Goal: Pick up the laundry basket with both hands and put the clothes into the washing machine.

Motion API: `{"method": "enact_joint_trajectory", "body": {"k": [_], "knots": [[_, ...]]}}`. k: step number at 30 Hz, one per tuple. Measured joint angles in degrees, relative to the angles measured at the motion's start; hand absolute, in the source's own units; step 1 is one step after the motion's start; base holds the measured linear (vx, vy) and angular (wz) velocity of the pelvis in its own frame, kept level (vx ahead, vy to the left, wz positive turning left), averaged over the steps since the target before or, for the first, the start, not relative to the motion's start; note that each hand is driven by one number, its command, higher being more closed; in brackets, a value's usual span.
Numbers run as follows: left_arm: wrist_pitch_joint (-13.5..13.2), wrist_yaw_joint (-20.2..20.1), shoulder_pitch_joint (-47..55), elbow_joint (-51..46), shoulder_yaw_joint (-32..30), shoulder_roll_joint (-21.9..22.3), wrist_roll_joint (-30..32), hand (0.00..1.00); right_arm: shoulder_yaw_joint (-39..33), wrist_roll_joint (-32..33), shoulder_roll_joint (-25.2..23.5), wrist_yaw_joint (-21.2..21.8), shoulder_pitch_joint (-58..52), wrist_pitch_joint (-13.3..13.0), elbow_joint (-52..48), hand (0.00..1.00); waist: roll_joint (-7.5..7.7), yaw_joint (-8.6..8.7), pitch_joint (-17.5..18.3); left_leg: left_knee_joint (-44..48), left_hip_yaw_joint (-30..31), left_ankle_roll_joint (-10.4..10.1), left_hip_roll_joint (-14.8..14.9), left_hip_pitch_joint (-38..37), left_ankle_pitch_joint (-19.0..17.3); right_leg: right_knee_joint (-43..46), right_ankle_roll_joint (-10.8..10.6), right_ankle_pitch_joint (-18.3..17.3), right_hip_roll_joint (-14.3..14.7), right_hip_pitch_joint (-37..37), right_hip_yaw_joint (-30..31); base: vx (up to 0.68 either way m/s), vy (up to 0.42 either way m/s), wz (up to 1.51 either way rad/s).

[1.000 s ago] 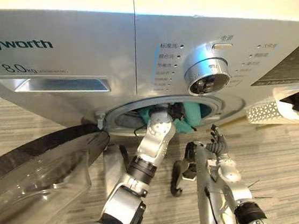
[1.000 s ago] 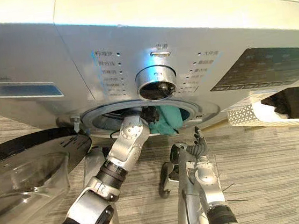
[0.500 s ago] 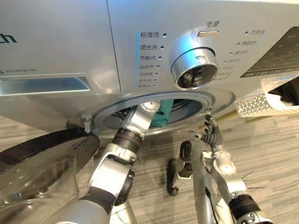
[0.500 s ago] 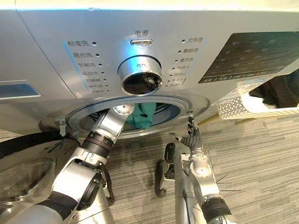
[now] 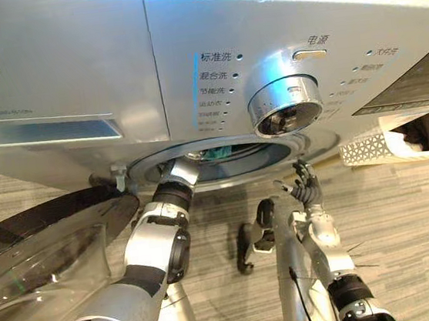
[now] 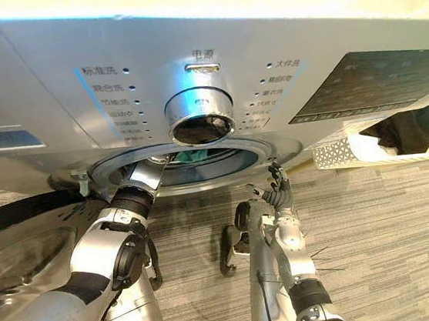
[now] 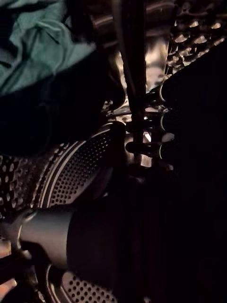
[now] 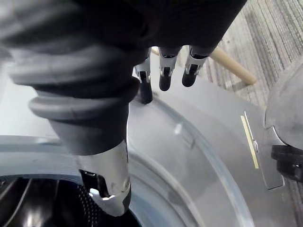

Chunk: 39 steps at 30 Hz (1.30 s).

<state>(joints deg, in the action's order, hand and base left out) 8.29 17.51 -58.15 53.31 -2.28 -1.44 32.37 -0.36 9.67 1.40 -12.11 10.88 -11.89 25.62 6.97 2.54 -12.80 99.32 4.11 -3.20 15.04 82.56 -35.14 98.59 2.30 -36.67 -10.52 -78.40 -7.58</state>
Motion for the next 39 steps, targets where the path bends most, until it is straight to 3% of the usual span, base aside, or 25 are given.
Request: {"method": "enact_joint_trajectory", "body": {"k": [6, 10, 12, 14, 17, 22, 24, 27, 31, 34, 37, 39], "knots": [[0.43, 1.84, -2.02, -0.81, -0.01, -1.0, 3.05, 0.0, -0.06, 0.84, -0.07, -2.13, 5.57, 1.19, 4.92, 0.0, -0.08, -0.41, -1.82, -1.82, 0.35, -1.02, 0.06, -0.31, 1.04, -1.03, 0.84, 0.42, 0.04, 0.13, -0.85, 0.03, -0.069, 0.02], [0.09, 5.74, -0.86, -2.42, 0.27, 1.19, -1.31, 0.0, -0.26, -0.25, -0.69, -4.96, 8.16, 3.65, 10.1, 0.0, -0.91, -2.0, -3.53, -4.16, 0.51, -1.35, -0.17, -6.03, 1.46, -2.91, 0.98, 0.47, -1.37, 6.31, -2.86, 0.05, -0.078, 0.1], [-1.4, 7.6, 5.9, -7.22, 2.39, 3.01, -3.88, 0.0, 0.02, -1.03, -0.27, -5.07, 7.84, 6.01, 12.02, 0.0, -1.52, -3.59, -3.91, -7.75, 0.09, -1.51, -0.28, -11.7, 1.52, -6.3, 0.79, 0.18, -1.86, 12.03, -3.73, 0.05, -0.079, 0.16], [-2.24, 7.75, 14.31, -11.4, 4.78, 3.61, -6.0, 0.0, 1.62, -1.54, -1.01, -4.03, 5.63, 6.99, 12.77, 0.0, -2.08, -3.87, -4.17, -12.03, -0.03, -1.92, -1.07, -17.61, 1.77, -10.32, 0.43, -0.02, -2.34, 18.57, -5.07, 0.09, -0.114, 0.32], [-3.27, 6.61, 31.37, -16.21, 9.75, 4.5, -7.51, 0.0, 1.56, -3.64, -4.18, -2.67, -1.29, 8.36, 13.09, 0.0, -2.49, -5.14, -4.11, -21.34, -0.29, -2.8, -2.25, -30.89, 3.11, -19.21, -0.13, -0.28, -2.75, 33.57, -8.22, 0.14, -0.108, 0.46], [-6.48, 4.83, 50.08, -19.41, 12.04, 4.49, -8.18, 0.0, 2.22, -8.69, -4.33, 0.64, -11.98, 7.78, 10.8, 0.0, -2.46, -5.61, -1.95, -34.19, -0.31, -3.73, -4.39, -44.5, 6.64, -31.15, -0.73, 0.82, -3.41, 48.79, -12.35, 0.18, -0.056, 0.44], [-7.65, 4.04, 53.44, -16.99, 11.87, 3.36, -8.21, 0.0, 2.9, -10.0, -3.73, 1.15, -13.17, 7.78, 13.44, 0.0, -2.49, -5.35, -0.72, -40.17, -0.4, -3.99, -5.14, -48.77, 8.77, -36.61, -0.99, 2.54, -3.15, 53.17, -13.73, 0.21, -0.032, 0.29], [-8.9, 4.07, 57.62, -9.92, 6.92, 2.2, -9.5, 0.0, 7.0, -10.7, -1.35, 2.43, -13.08, 6.79, 19.19, 0.0, -3.2, -5.14, 1.11, -52.6, -2.04, -4.27, -4.98, -57.39, 13.27, -48.6, -1.36, 7.86, -0.48, 60.45, -14.48, 0.15, -0.016, -0.05], [-11.08, 3.74, 60.28, -4.49, 0.0, 0.87, -19.6, 0.0, 8.2, -10.79, 0.84, 3.79, -12.86, 5.91, 24.64, 0.0, -5.82, -4.99, 3.48, -72.21, -6.21, -3.61, -5.05, -69.84, 21.56, -67.15, -2.33, 17.39, 2.8, 69.86, -14.0, 0.11, 0.05, -0.21], [-11.76, 2.37, 62.51, -1.91, -0.25, 0.01, -22.95, 0.0, 8.17, -10.79, 1.45, 4.8, -13.03, 5.74, 27.2, 0.0, -7.04, -4.97, 5.83, -83.67, -9.75, -3.02, -5.36, -76.65, 26.6, -77.1, -3.14, 23.02, 4.42, 73.98, -12.03, 0.1, 0.08, -0.42], [-12.03, 1.17, 63.49, 0.11, -0.39, -0.45, -23.34, 0.0, 8.09, -10.78, 1.47, 4.9, -12.97, 5.72, 28.57, 0.0, -7.06, -4.66, 6.98, -90.3, -12.21, -2.47, -6.14, -81.14, 29.69, -84.28, -3.79, 26.73, 5.22, 77.43, -10.55, 0.04, 0.087, -0.34], [-12.06, 0.73, 63.48, 0.66, -0.4, -0.68, -23.33, 0.0, 8.23, -10.79, 1.3, 5.03, -12.94, 5.74, 29.62, 0.0, -6.69, -4.78, 7.5, -91.41, -13.81, -2.37, -6.23, -82.51, 29.93, -85.51, -3.91, 27.83, 5.46, 77.71, -8.81, -0.02, 0.077, -0.42]]}}
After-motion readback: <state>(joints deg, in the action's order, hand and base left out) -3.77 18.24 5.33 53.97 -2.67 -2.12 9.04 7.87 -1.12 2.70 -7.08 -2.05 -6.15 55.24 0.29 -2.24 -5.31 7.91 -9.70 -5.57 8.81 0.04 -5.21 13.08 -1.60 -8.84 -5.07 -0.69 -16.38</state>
